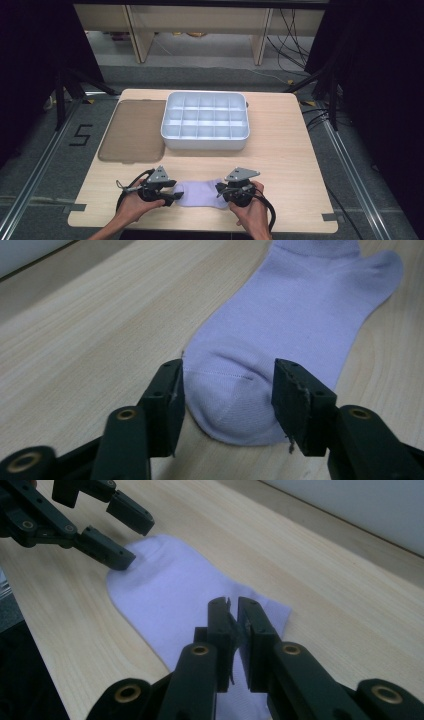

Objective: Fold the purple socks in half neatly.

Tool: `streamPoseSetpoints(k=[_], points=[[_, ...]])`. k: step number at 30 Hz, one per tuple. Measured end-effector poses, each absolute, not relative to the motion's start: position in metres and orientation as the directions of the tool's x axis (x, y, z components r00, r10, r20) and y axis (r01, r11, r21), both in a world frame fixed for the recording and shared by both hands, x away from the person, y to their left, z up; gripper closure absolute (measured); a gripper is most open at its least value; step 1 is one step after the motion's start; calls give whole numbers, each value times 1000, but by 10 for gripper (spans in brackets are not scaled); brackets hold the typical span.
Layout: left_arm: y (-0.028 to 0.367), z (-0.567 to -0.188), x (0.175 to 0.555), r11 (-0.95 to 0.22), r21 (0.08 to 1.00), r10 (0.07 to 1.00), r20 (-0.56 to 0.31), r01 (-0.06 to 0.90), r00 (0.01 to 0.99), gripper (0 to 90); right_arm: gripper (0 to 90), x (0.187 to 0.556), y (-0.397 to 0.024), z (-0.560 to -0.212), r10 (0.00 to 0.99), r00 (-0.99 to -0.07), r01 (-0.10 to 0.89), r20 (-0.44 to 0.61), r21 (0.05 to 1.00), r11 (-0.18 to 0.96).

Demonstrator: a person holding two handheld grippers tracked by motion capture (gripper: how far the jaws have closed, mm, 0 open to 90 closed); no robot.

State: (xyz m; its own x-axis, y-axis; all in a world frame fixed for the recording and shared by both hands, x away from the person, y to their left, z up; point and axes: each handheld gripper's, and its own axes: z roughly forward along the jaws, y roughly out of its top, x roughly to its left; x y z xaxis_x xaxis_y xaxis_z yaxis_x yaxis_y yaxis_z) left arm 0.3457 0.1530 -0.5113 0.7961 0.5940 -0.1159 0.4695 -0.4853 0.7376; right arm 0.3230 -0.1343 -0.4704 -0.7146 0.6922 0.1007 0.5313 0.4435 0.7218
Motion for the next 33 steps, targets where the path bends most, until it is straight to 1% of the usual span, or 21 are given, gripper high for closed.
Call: streamPoseSetpoints(k=[1, 4, 5, 7, 8, 11, 12, 13, 14, 17, 18, 19, 22, 23, 25, 26, 28, 30, 31, 32, 33], points=[[154, -511, 347, -529, 726, 569, -82, 440, 818, 500, 844, 324, -134, -472, 688, -721, 515, 86, 730, 449], [152, -514, 344, -539, 723, 573, -61, 432, 818, 563, 834, 323, -132, -472, 685, -721, 532, 100, 714, 456], [151, -515, 343, -542, 732, 566, -46, 413, 823, 579, 828, 324, -131, -475, 691, -718, 515, 85, 732, 446], [151, -516, 343, -533, 737, 562, -59, 415, 825, 631, 811, 324, -130, -474, 679, -728, 527, 97, 713, 463], [150, -518, 342, -500, 753, 573, -82, 427, 816, 668, 802, 324, -129, -475, 679, -728, 524, 93, 713, 466], [152, -520, 342, -502, 758, 561, -82, 417, 824, 782, 776, 323, -127, -479, 678, -729, 522, 92, 716, 464], [150, -521, 341, -465, 767, 577, -116, 442, 809, 788, 768, 323, -127, -478, 683, -725, 536, 94, 700, 472], [150, -521, 341, -465, 767, 577, -116, 442, 809, 794, 761, 324, -125, -481, 674, -735, 503, 72, 724, 472], [150, -521, 342, -458, 773, 571, -123, 439, 812, 794, 761, 324, -125, -481, 674, -735, 503, 72, 724, 472], [152, -521, 341, -468, 776, 562, -108, 423, 820, 809, 754, 323, -119, -479, 660, -746, 517, 88, 702, 490], [151, -520, 341, -473, 769, 566, -108, 430, 817, 810, 754, 323, -116, -482, 666, -742, 505, 76, 716, 481], [151, -519, 341, -485, 772, 551, -94, 410, 829, 811, 754, 324, -116, -481, 652, -754, 507, 79, 701, 502], [152, -515, 339, -478, 772, 550, -109, 419, 828, 813, 755, 324, -112, -485, 650, -757, 501, 72, 703, 505], [152, -513, 338, -463, 781, 550, -119, 420, 826, 813, 757, 324, -112, -484, 638, -767, 497, 64, 689, 528], [153, -510, 338, -467, 787, 541, -108, 404, 834, 813, 761, 323, -110, -486, 648, -759, 492, 55, 700, 517], [155, -505, 338, -477, 792, 524, -93, 382, 847, 813, 778, 323, -109, -484, 642, -764, 500, 60, 685, 530], [156, -499, 335, -435, 806, 531, -130, 402, 837, 813, 855, 324, -100, -487, 614, -788, 459, 39, 702, 544], [157, -496, 334, -427, 810, 528, -137, 402, 838, 813, 883, 325, -94, -490, 607, -794, 454, 24, 687, 567], [156, -496, 334, -419, 813, 527, -144, 404, 838, 813, 892, 325, -91, -491, 602, -798, 472, 40, 663, 581], [157, -496, 333, -422, 808, 524, -151, 410, 838, 813, 900, 328, -89, -494, 578, -816, 449, 27, 660, 602], [157, -496, 333, -432, 808, 515, -142, 399, 846, 813, 900, 329, -86, -497, 585, -811, 455, 26, 657, 601]])
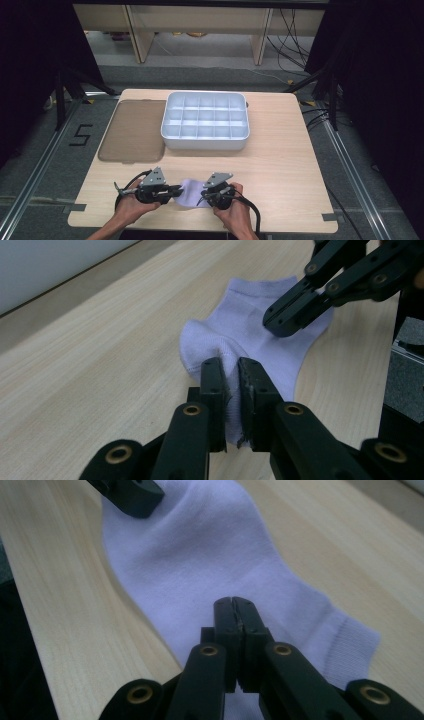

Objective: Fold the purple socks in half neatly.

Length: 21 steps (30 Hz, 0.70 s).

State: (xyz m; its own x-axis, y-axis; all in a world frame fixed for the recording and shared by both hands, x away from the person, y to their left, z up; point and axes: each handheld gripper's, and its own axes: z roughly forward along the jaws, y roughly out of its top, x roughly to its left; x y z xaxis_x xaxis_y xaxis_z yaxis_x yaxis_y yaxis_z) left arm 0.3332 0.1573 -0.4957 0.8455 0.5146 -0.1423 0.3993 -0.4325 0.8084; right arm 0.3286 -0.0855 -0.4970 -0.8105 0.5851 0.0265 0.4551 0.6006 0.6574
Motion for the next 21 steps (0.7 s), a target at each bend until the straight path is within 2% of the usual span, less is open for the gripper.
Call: streamPoseSetpoints(k=[3, 7, 8, 12, 13, 14, 16, 18, 19, 21], points=[[159, -493, 332, -430, 811, 509, -145, 397, 848, 813, 900, 331, -78, -501, 569, -822, 458, 24, 622, 635], [162, -487, 330, -413, 815, 508, -165, 407, 845, 813, 900, 332, -65, -506, 530, -848, 414, 17, 645, 642], [162, -485, 328, -415, 813, 510, -165, 409, 844, 813, 900, 330, -61, -504, 538, -842, 441, 47, 634, 635], [165, -484, 325, -408, 816, 509, -169, 410, 844, 812, 900, 331, -51, -504, 510, -858, 423, 55, 638, 643], [167, -483, 326, -420, 812, 502, -165, 406, 849, 812, 900, 331, -50, -502, 529, -846, 449, 72, 632, 632], [168, -483, 326, -412, 810, 507, -177, 418, 844, 812, 900, 334, -51, -502, 507, -860, 412, 54, 660, 628], [169, -483, 327, -402, 804, 506, -204, 438, 838, 812, 900, 340, -54, -493, 535, -843, 431, 57, 668, 606], [172, -482, 330, -436, 800, 498, -167, 412, 851, 812, 900, 347, -56, -490, 543, -839, 424, 40, 673, 606], [170, -483, 328, -404, 810, 502, -194, 426, 843, 812, 900, 352, -56, -489, 543, -839, 427, 36, 662, 616], [170, -482, 328, -412, 807, 500, -188, 422, 846, 812, 900, 358, -52, -495, 547, -837, 432, 27, 647, 629]])
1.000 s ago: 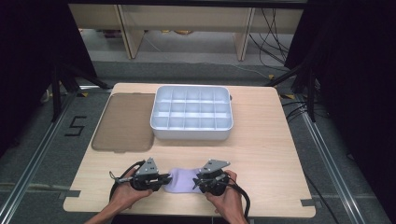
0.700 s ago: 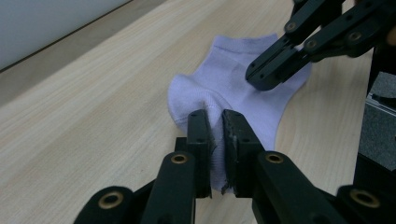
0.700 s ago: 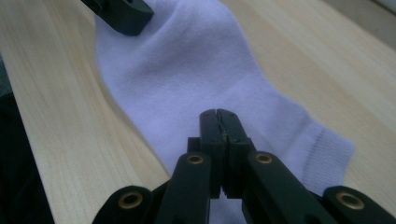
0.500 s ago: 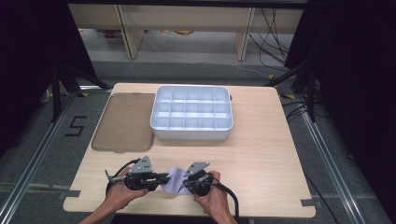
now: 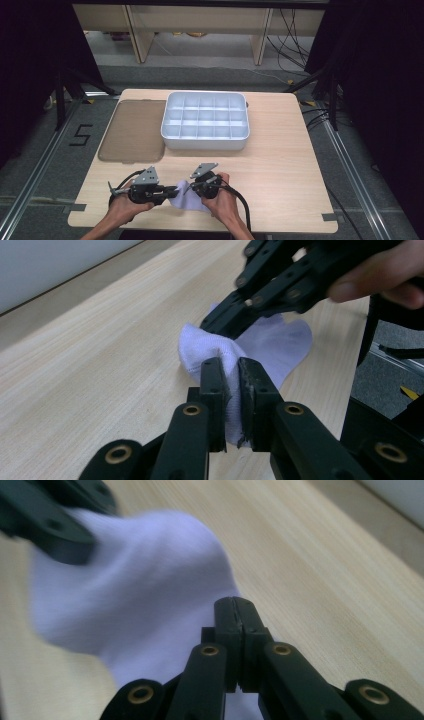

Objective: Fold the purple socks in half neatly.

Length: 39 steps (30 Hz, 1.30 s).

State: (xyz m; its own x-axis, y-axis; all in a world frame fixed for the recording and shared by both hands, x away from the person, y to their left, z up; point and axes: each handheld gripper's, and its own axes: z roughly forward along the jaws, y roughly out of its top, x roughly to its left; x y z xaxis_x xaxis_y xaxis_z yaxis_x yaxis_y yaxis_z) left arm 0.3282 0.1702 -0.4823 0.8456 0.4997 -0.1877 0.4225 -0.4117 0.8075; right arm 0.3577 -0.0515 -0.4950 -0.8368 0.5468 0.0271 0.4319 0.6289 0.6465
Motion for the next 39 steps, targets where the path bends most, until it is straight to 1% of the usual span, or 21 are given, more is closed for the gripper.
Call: streamPoseSetpoints(k=[2, 4, 7, 8, 9, 10, 13, 14, 16, 17, 19, 20, 21, 23, 24, 28, 32, 33, 35, 37, 39], points=[[171, -481, 329, -405, 808, 502, -194, 428, 843, 812, 900, 362, -48, -501, 555, -832, 446, 15, 614, 652], [172, -480, 330, -393, 811, 506, -203, 433, 839, 812, 900, 363, -42, -504, 558, -829, 448, 30, 632, 633], [176, -476, 333, -399, 815, 490, -197, 420, 849, 812, 900, 360, -37, -503, 556, -830, 453, 35, 624, 637], [177, -475, 332, -385, 815, 506, -207, 434, 838, 812, 900, 362, -35, -503, 545, -838, 439, 28, 629, 642], [178, -475, 333, -398, 817, 490, -196, 418, 850, 812, 900, 362, -34, -503, 546, -837, 446, 40, 627, 638], [178, -475, 332, -391, 815, 497, -205, 428, 843, 812, 900, 363, -34, -503, 547, -836, 452, 52, 632, 630], [178, -474, 332, -393, 812, 497, -207, 431, 843, 811, 900, 363, -41, -496, 535, -844, 433, 46, 648, 627], [179, -474, 332, -403, 811, 503, -191, 424, 843, 810, 900, 362, -44, -492, 548, -835, 433, 36, 657, 617], [177, -475, 330, -381, 817, 511, -205, 433, 835, 809, 900, 360, -50, -487, 551, -834, 431, 32, 661, 614], [177, -475, 330, -391, 813, 511, -197, 431, 836, 809, 900, 360, -58, -483, 545, -838, 418, 22, 667, 617], [175, -476, 330, -399, 809, 510, -196, 431, 838, 809, 900, 352, -82, -476, 566, -824, 427, 7, 664, 614], [173, -477, 330, -388, 806, 521, -208, 446, 828, 809, 900, 350, -87, -476, 570, -822, 427, 8, 672, 606], [172, -477, 331, -405, 807, 511, -189, 429, 838, 809, 900, 347, -93, -477, 587, -810, 449, 21, 667, 595], [169, -477, 332, -396, 805, 519, -200, 441, 831, 808, 900, 344, -100, -482, 586, -810, 453, 22, 659, 601], [166, -478, 331, -385, 802, 530, -212, 456, 821, 808, 900, 344, -102, -486, 580, -814, 449, 19, 655, 608], [156, -477, 334, -403, 801, 522, -195, 442, 830, 808, 900, 346, -97, -496, 581, -814, 473, 22, 606, 640], [145, -477, 336, -400, 799, 524, -204, 450, 827, 808, 900, 348, -96, -495, 572, -820, 466, 20, 605, 646], [139, -479, 339, -401, 789, 526, -217, 465, 822, 808, 900, 348, -97, -496, 585, -811, 478, 28, 607, 635], [136, -480, 340, -407, 784, 528, -217, 468, 821, 808, 900, 347, -98, -495, 589, -808, 485, 32, 604, 633], [128, -483, 344, -418, 775, 526, -220, 475, 821, 807, 900, 347, -98, -497, 590, -807, 479, 31, 620, 622], [123, -485, 345, -426, 764, 528, -224, 484, 819, 807, 900, 349, -99, -496, 572, -819, 474, 44, 614, 631]])
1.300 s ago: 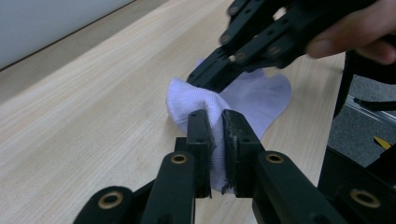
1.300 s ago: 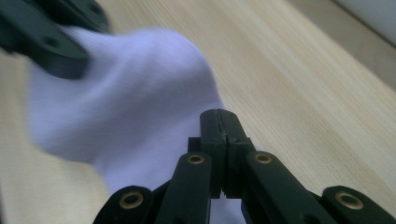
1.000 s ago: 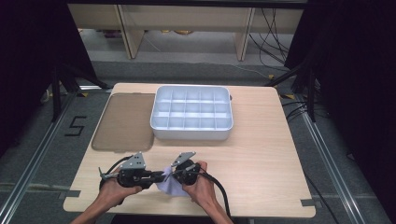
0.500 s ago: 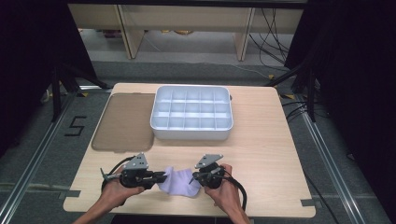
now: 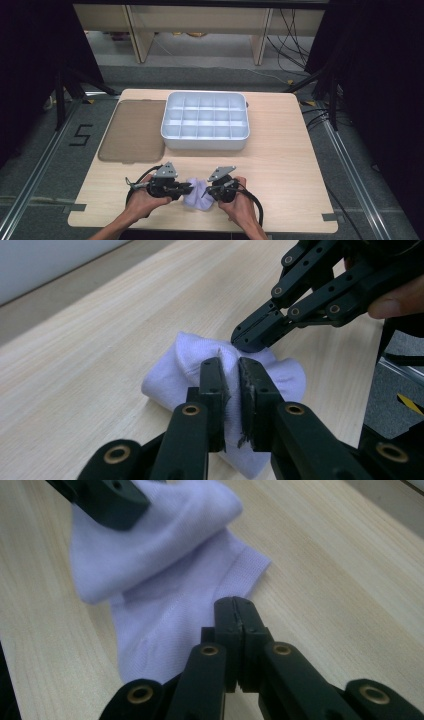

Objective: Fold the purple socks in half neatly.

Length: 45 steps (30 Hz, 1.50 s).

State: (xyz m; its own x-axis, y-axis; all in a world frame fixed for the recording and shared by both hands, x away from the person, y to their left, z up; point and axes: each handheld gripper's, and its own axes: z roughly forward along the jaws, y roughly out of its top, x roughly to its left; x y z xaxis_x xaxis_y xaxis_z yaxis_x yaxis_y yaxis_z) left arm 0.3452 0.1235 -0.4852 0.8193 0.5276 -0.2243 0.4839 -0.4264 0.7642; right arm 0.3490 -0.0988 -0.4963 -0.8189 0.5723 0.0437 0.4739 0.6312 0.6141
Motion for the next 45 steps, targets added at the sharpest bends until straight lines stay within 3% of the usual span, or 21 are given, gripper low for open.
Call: streamPoseSetpoints(k=[20, 25, 32, 35, 45], points=[[110, -500, 352, -458, 744, 516, -223, 487, 827, 776, 875, 347, -102, -497, 581, -811, 486, 65, 628, 608], [110, -498, 351, -445, 751, 505, -239, 488, 829, 725, 849, 348, -105, -496, 580, -812, 476, 67, 652, 591], [112, -480, 350, -416, 778, 482, -250, 470, 840, 527, 834, 346, -122, -480, 641, -760, 526, 105, 679, 512], [120, -471, 350, -393, 795, 483, -250, 463, 839, 540, 834, 345, -125, -479, 639, -763, 508, 100, 703, 497], [169, -472, 344, -354, 807, 540, -237, 473, 808, 708, 857, 337, -116, -462, 599, -795, 461, 91, 732, 501]])
